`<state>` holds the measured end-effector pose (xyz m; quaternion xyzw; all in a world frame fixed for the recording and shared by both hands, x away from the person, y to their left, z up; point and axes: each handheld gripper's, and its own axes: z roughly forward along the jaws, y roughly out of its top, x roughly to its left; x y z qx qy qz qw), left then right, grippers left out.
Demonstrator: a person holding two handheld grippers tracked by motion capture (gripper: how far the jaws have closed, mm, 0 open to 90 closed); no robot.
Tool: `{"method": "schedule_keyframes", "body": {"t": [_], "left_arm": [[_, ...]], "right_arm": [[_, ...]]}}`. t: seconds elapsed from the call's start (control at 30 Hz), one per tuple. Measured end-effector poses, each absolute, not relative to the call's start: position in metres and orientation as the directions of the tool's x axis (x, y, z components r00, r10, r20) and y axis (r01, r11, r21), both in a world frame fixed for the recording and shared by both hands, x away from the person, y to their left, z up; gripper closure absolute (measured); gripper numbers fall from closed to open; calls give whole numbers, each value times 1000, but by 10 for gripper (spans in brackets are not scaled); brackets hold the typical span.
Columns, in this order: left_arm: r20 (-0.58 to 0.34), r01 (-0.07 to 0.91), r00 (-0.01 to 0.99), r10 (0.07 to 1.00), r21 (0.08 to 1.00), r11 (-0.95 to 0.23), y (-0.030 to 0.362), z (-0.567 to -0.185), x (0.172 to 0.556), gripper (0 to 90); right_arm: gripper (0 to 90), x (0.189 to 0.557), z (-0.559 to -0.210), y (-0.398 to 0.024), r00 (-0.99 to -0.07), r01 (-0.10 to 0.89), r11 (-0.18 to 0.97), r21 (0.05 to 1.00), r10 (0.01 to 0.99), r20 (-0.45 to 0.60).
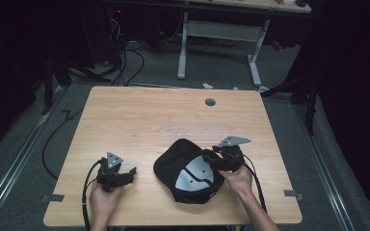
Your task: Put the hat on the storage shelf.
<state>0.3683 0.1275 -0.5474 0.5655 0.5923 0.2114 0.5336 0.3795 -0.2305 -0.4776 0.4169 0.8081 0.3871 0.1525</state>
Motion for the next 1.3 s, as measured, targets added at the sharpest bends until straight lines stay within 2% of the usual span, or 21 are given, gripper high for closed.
{"method": "schedule_keyframes", "body": {"t": [0.47, 0.73, 0.93, 1.3], "left_arm": [[-392, 445, 209, 896, 854, 270, 128, -547, 368, 267], [-392, 445, 209, 896, 854, 270, 127, -547, 368, 266], [-392, 445, 210, 896, 854, 269, 127, -547, 368, 266], [-399, 447, 200, 895, 850, 279, 126, -547, 369, 255]], "right_arm": [[522, 387, -491, -224, -625, 555, 398, 730, 779, 52], [699, 388, -493, -226, -641, 555, 395, 732, 764, 74], [778, 387, -494, -228, -643, 555, 392, 734, 762, 80], [815, 381, -488, -235, -630, 569, 354, 743, 768, 117]]}}
